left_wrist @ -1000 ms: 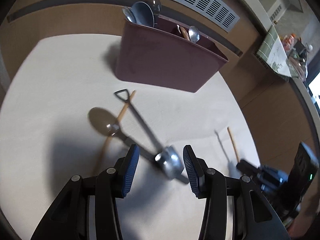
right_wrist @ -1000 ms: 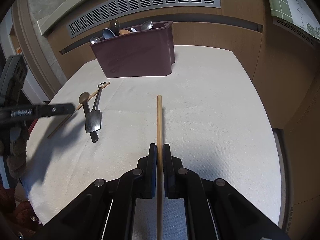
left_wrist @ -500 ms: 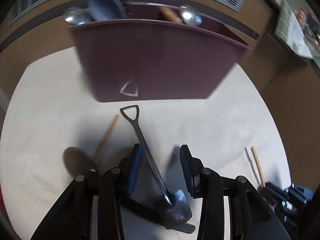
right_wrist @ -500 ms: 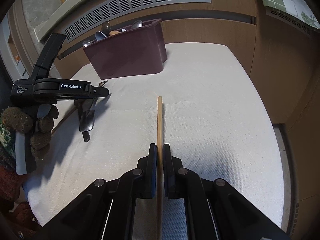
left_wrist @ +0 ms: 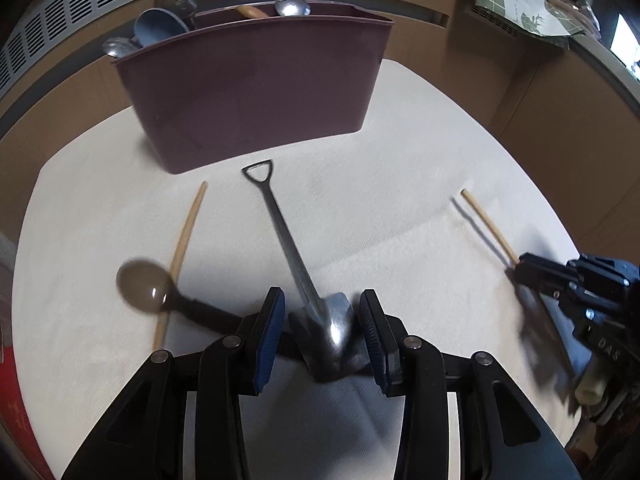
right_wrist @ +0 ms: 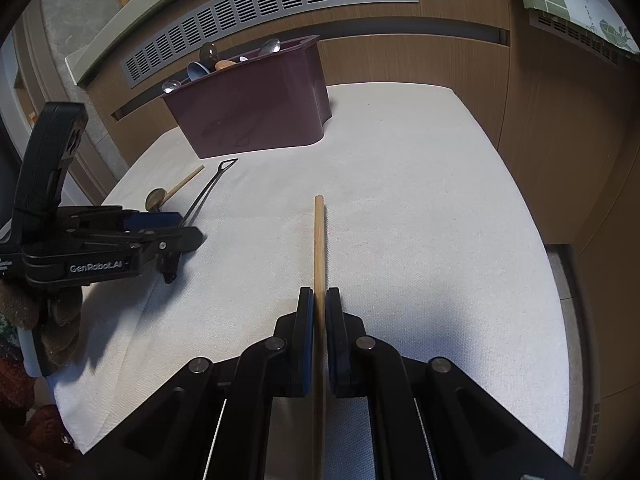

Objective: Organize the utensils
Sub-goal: 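Grasp the metal shovel-shaped utensil by its handle with the left gripper while the right gripper holds the chopstick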

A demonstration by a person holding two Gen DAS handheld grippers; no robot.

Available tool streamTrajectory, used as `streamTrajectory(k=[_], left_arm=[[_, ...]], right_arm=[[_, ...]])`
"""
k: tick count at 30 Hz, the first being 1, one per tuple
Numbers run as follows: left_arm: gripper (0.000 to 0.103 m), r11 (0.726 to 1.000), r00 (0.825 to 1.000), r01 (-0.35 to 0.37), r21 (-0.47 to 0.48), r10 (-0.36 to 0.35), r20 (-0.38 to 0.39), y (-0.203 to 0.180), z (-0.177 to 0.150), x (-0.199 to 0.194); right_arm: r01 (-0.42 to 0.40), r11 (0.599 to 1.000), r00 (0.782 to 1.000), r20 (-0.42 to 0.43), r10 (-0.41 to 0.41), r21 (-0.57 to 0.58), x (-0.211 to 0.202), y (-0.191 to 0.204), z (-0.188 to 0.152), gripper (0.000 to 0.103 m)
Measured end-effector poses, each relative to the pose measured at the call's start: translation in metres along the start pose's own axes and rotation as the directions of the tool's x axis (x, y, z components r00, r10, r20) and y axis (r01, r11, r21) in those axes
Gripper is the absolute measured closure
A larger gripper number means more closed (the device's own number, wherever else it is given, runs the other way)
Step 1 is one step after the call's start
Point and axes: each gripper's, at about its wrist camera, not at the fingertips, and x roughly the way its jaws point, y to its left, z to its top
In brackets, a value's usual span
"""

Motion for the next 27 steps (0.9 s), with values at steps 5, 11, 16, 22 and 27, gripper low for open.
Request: streamTrajectory(k=[5, 11, 16, 22, 27], left_arm=[[0.063, 0.999, 1.0, -0.003, -0.032, 0.003, 0.003, 0.026, -0.017, -0.011], [0.063, 0.994, 1.0, 0.02, -0.11, -0.021, 0.0, 0.029, -0.001, -0.003], [0.063, 0.996, 1.0, -0.012, -0.094, 0.012, 0.0, 0.022, 0.025, 0.013], [0.063, 0.997, 0.997, -0.061, -0.047, 0.059, -0.04, 0.012, 0.038, 0.023], [0.077, 0.995, 0.998, -0.061, -0.083, 0.061, 0.005, 0.018, 0.03, 0.016]], right_arm=[[-0.003, 1.0, 1.0, 0.006, 0.003, -0.001, -0.002, 0.001, -0.001, 0.097], [-0.02, 1.0, 1.0, -0.003, 0.02, -0.014, 0.002, 0.007, -0.003, 0.097], [-0.015, 1.0, 1.0, -0.003, 0.015, -0.012, 0.0, 0.006, -0.004, 0.097], [-0.005, 1.0, 1.0, 0.008, 0.005, -0.021, 0.0, 0.004, -0.001, 0.097], [-0.001, 0.999, 1.0, -0.016, 0.0, -0.038, 0.012, 0.005, 0.009, 0.096]])
